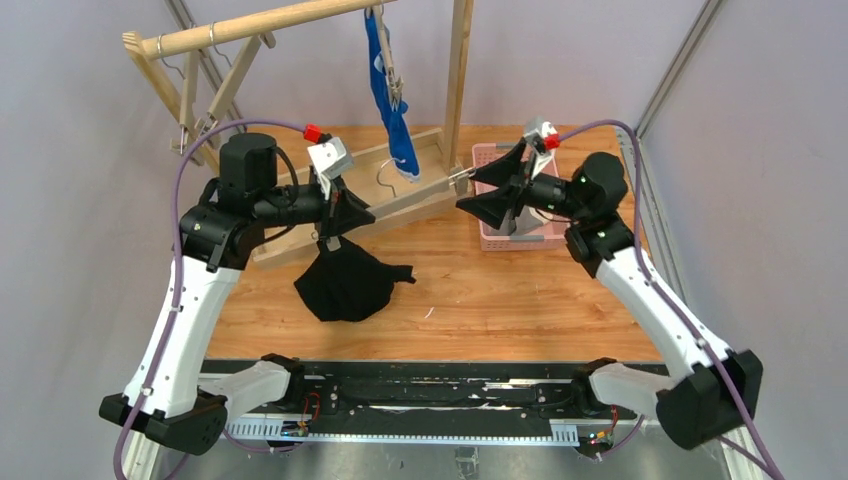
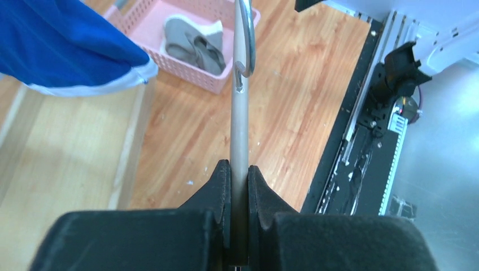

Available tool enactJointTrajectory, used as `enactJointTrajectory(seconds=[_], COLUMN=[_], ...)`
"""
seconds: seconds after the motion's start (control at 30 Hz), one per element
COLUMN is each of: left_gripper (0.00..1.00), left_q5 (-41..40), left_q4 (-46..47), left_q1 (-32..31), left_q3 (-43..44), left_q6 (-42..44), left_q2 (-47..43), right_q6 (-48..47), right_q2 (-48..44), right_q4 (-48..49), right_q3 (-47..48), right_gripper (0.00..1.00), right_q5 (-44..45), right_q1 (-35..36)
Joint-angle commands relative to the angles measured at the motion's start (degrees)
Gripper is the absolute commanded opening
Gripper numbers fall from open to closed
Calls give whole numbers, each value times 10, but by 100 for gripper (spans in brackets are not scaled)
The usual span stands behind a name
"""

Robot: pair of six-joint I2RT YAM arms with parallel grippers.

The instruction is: Remove the underwear clipped to the hanger

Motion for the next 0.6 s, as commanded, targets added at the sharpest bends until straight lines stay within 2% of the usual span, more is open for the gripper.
enactJointTrajectory(seconds=[0.0,0.13,0.23,0.37,0.57], left_gripper=[0,0,0,0,0], left_q5=[-17,-5,18,18,0], left_q4=[104,276,377,509,583], left_q1=[-4,-3,-4,-6,-11], left_q3=[27,-32,-73,-149,-202], left_q6=[-66,-178,-252,-337,-383], left_q2=[-11,-34,-40,-56,-73], right_q6=[-25,11,75,175,326], right_q2=[-78,-116,-109,-67,48], right_q4=[10,87,170,352,620], right_q3=[-44,-103,-130,-167,-158], right_gripper=[73,73,68,63,63], right_q5=[126,158,156,149,149], right_q1=[9,9,9,9,9])
